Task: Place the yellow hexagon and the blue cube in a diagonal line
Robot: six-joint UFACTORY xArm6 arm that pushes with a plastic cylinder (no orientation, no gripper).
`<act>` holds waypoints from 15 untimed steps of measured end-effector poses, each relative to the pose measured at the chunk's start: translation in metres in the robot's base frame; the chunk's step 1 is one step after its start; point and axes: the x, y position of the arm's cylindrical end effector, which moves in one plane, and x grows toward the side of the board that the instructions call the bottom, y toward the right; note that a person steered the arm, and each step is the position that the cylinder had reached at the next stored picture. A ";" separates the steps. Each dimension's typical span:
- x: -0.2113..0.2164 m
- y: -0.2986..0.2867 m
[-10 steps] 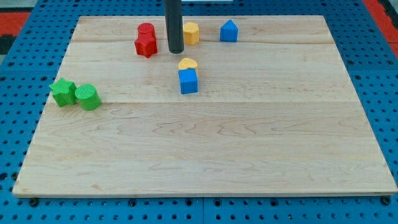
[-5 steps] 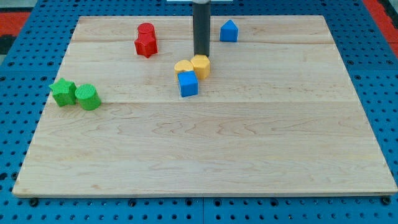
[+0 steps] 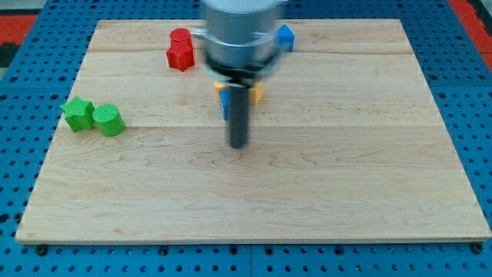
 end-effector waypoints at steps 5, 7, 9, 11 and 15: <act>0.031 0.108; 0.037 0.111; -0.055 0.157; -0.144 0.226; -0.158 0.128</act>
